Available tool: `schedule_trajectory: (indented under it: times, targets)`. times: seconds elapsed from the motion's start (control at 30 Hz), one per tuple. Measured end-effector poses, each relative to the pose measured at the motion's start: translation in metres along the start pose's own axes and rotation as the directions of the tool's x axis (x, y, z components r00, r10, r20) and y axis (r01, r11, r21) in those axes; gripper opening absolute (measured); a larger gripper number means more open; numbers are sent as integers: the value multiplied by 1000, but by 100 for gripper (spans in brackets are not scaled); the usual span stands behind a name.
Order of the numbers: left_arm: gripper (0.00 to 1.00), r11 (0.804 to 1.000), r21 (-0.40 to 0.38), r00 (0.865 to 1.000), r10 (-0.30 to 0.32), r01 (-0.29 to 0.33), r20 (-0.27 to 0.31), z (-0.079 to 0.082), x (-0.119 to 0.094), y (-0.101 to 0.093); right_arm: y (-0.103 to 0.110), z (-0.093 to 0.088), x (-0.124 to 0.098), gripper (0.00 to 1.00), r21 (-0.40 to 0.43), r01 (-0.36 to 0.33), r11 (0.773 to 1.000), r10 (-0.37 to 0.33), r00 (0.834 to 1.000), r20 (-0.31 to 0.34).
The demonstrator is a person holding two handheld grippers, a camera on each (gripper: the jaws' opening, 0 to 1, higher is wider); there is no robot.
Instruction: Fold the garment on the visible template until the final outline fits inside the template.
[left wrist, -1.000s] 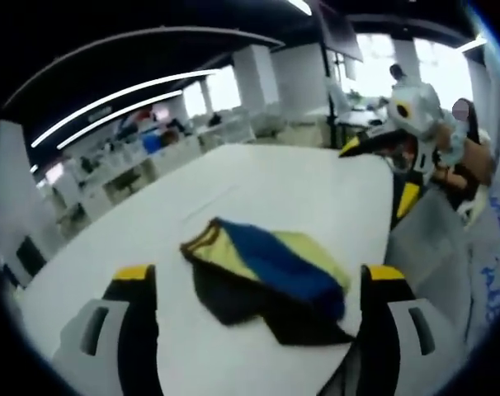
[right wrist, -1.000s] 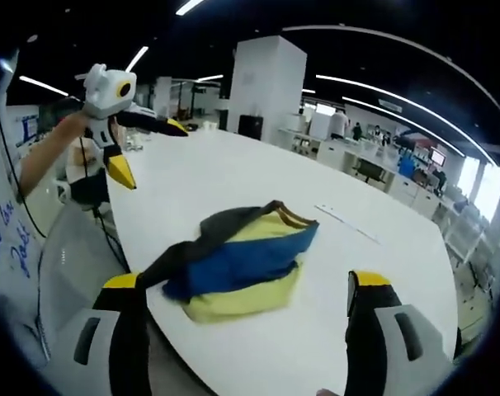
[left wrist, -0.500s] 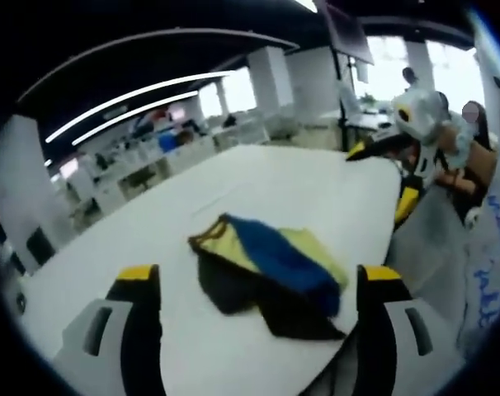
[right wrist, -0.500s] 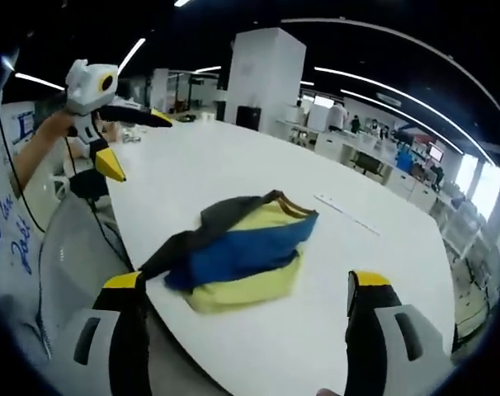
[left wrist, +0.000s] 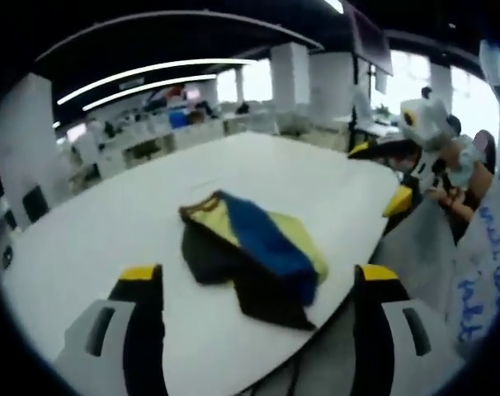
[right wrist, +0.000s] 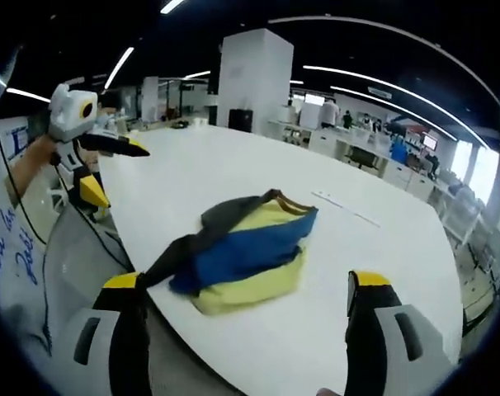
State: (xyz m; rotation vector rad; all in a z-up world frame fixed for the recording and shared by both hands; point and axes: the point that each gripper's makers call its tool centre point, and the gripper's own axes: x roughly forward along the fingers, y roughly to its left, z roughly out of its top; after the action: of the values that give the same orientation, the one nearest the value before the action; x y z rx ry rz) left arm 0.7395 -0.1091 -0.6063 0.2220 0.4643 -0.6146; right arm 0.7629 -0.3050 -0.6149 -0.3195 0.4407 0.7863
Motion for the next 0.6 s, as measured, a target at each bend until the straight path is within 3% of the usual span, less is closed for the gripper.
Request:
schedule_trajectory:
  times: [0.13,0.2,0.3,0.37,0.47,0.6]
  targets:
    - [90,1000,-8,999,10,-11,-50,-14,4,-3,1,0,0,100,-15,4,1000,-4,1000,-6]
    - [89,1000,0,994,26,-26,-103,-26,5,-4,1,0,-1,100,-17,5,1000,-5,1000,-4]
    - [91,1000,-7,989,-4,3,-150,-41,10,-16,3,0,-1,100,-11,-3,1000,3,1000,1]
    - [92,999,-31,988,-31,27,-153,-46,14,-24,3,-1,-1,100,-11,-4,1000,4,1000,-4]
    - [87,998,-47,985,-48,41,-163,-52,18,-31,4,-4,-1,100,-14,0,1000,-1,1000,-13]
    - [79,997,-46,974,-65,56,-218,-65,24,-35,5,-2,-2,100,-2,-8,1000,8,1000,0]
